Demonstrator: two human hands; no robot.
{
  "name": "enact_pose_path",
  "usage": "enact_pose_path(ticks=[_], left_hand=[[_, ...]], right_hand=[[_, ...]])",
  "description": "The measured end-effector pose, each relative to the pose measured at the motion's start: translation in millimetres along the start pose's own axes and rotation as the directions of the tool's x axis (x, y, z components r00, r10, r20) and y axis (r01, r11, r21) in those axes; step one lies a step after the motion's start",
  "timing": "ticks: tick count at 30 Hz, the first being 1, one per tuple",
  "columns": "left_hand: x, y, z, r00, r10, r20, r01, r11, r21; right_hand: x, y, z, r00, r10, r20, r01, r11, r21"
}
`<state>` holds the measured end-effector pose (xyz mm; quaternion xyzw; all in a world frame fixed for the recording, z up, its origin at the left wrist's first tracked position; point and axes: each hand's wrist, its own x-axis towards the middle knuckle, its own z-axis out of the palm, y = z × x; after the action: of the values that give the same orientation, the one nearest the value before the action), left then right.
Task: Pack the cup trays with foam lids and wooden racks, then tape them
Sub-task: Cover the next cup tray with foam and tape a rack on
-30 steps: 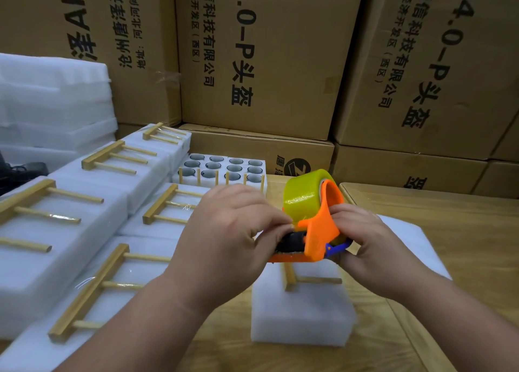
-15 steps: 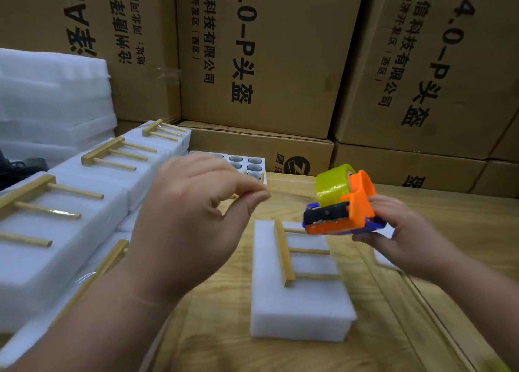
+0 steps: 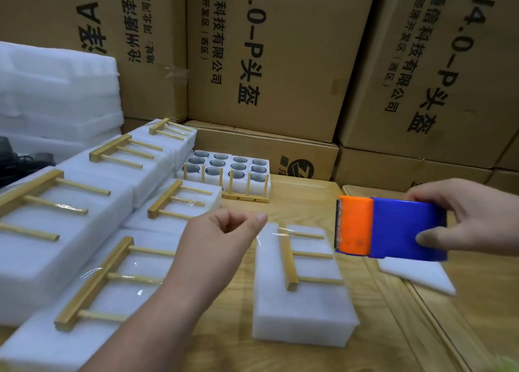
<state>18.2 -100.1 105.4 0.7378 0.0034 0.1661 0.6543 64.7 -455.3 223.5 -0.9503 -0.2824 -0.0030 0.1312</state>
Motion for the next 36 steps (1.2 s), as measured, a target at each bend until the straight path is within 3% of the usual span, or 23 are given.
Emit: enact_pose_path(ticks=[3,6,12,19,27,32,36], left_hand=[[-0.2,-1.7,8.0,0.997,-0.073,0.003,0.073,0.994,-0.086],[4.0,-4.6,14.4,0.992,-0.128,0.012,0.128,0.980,-0.154],[11.4,-23.0,28.8,0.961,-0.275,0.013,0.266,0.915,-0.305],[10.3,-61.2,45.3,0.924,-0.379,-0.058,0.337,0.874,-0.349],[16.9,-92.4,50.1,0.858,-0.492,-0.148,0.400,0.820,-0.408],[17.6,-108.9,51.2,0.850,-0.510,-0.131,0.443,0.827,-0.346],[19.0,-117.4,46.8,0.862,-0.491,-0.125,0.465,0.865,-0.189]], right_hand=[[-2.4,-7.8,4.2,0.997,-0.024,-0.078,0.032,0.994,0.100],[-2.8,-18.5,8.8,0.986,0.043,-0.163,-0.023,0.993,0.118],[15.0,-36.7,-5.7,0.978,0.165,-0.130,-0.153,0.983,0.097],[67.6,-77.3,-27.5,0.981,0.192,-0.020,-0.192,0.969,-0.155],[140.1,-133.5,-26.2,0.992,0.084,0.098,-0.027,0.876,-0.481],[172.1,-156.4,-16.6,0.985,0.057,0.163,0.038,0.848,-0.528],[184.2,-163.7,-7.6,0.975,0.074,0.207,0.064,0.805,-0.590]])
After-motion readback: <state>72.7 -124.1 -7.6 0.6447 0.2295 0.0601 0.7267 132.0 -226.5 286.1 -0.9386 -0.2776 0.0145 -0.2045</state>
